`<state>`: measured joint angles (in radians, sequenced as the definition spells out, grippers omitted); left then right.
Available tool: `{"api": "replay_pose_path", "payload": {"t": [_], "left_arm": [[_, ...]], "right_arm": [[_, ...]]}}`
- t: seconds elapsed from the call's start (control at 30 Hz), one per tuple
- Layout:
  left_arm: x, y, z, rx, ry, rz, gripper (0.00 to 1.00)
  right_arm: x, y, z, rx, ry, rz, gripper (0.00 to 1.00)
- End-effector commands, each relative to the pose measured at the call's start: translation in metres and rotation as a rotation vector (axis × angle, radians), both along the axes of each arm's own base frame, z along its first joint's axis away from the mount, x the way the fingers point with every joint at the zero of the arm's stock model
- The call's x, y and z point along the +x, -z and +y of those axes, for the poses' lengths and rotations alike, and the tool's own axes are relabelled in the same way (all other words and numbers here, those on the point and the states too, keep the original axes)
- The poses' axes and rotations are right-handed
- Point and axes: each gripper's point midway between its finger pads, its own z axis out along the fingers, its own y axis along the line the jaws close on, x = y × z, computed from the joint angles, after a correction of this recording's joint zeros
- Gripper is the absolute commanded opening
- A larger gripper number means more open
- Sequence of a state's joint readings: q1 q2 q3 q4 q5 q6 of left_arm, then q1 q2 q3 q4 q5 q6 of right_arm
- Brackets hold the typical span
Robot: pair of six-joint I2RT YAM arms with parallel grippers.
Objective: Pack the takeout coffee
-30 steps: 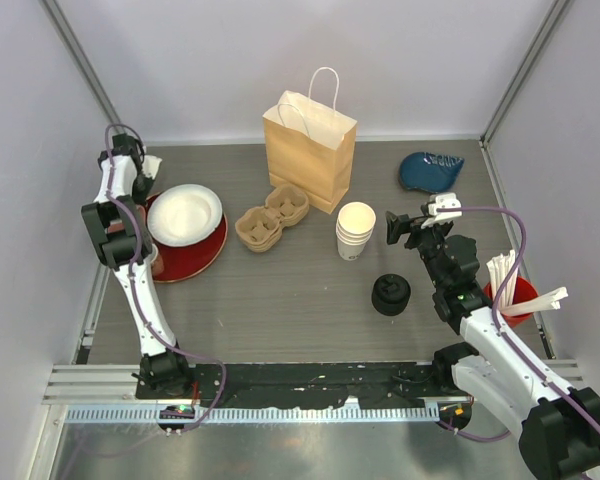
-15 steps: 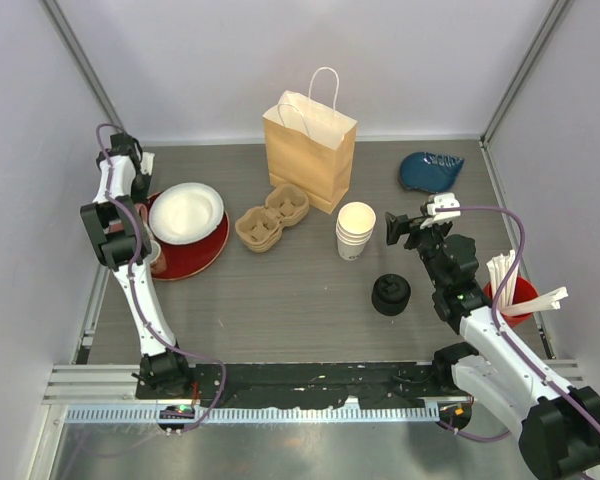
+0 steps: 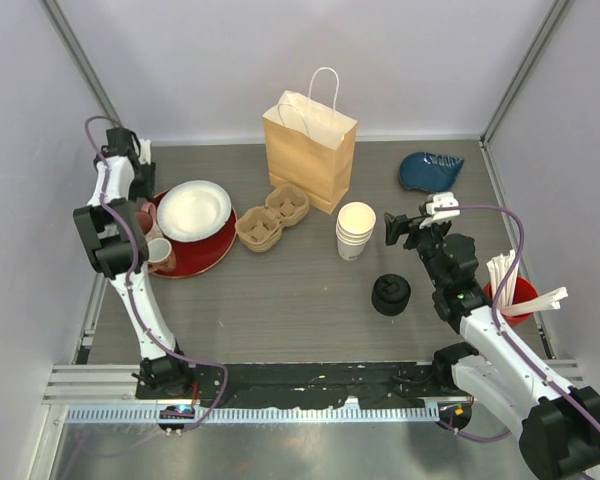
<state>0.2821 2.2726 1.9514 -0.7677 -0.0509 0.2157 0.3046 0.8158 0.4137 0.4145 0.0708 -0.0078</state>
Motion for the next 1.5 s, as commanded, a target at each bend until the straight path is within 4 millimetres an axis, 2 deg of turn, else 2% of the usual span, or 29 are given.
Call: {"api": "replay_pose_path", "payload": {"t": [0.0,0.13,0.17,0.2,0.23,0.27,0.33,0.4,0.53,0.6,0.63,0.67,0.73,0.77,0.87,0.97,1.1,1.17,1.33,1.47], "left_arm": [[0.022,-0.080,0.007,0.060,-0.014,-0.216,0.48],[0.019,-0.102,0.016,0.110,-0.027,-0.252,0.53],[0.018,-0.114,0.015,0.120,-0.025,-0.274,0.54],[0.015,-0.118,0.015,0.124,-0.026,-0.279,0.55],[0.013,-0.124,0.014,0.125,-0.020,-0.290,0.56],[0.010,-0.139,0.011,0.125,-0.015,-0.316,0.57],[0.002,-0.144,0.001,0.094,0.011,-0.310,0.59],[-0.009,-0.158,-0.013,0.067,0.038,-0.322,0.63],[-0.040,-0.171,-0.064,-0.083,0.149,-0.308,0.70],[-0.054,-0.171,-0.089,-0.114,0.207,-0.287,0.72],[-0.065,-0.181,-0.099,-0.121,0.234,-0.293,0.73],[-0.073,-0.178,-0.117,-0.135,0.281,-0.278,0.76],[-0.091,-0.186,-0.138,-0.154,0.338,-0.279,0.79],[-0.099,-0.182,-0.160,-0.193,0.397,-0.261,0.80],[-0.123,-0.179,-0.198,-0.251,0.509,-0.219,0.80],[-0.140,-0.174,-0.228,-0.282,0.591,-0.191,0.81],[-0.146,-0.170,-0.241,-0.288,0.628,-0.181,0.81],[-0.146,-0.169,-0.244,-0.291,0.634,-0.179,0.81],[-0.147,-0.166,-0.248,-0.287,0.648,-0.167,0.81],[-0.146,-0.167,-0.249,-0.281,0.659,-0.174,0.81]], "right_arm": [[0.003,-0.031,-0.001,0.023,0.016,-0.054,0.89],[0.005,-0.035,0.002,0.059,0.021,-0.015,0.88],[0.006,-0.040,0.002,0.074,0.027,0.010,0.88],[0.007,-0.043,0.002,0.081,0.032,0.027,0.88],[0.009,-0.041,0.003,0.082,0.037,0.058,0.86],[0.009,-0.050,0.003,0.099,0.045,0.091,0.82],[0.015,-0.046,0.006,0.094,0.056,0.158,0.78],[0.016,-0.047,0.010,0.072,0.069,0.234,0.74],[0.024,-0.036,0.016,-0.002,0.100,0.383,0.71],[0.028,-0.027,0.018,-0.055,0.115,0.473,0.69],[0.028,-0.029,0.018,-0.075,0.120,0.506,0.66],[0.032,-0.017,0.020,-0.101,0.122,0.552,0.64],[0.032,-0.014,0.026,-0.135,0.099,0.587,0.61],[0.033,-0.010,0.028,-0.145,0.089,0.601,0.60],[0.032,0.002,0.043,-0.168,0.022,0.642,0.57],[0.030,0.010,0.053,-0.181,-0.019,0.660,0.55],[0.031,0.020,0.056,-0.208,-0.033,0.693,0.52],[0.031,0.022,0.058,-0.213,-0.044,0.706,0.48],[0.034,0.028,0.060,-0.234,-0.054,0.723,0.47],[0.037,0.028,0.061,-0.234,-0.052,0.724,0.32]]}}
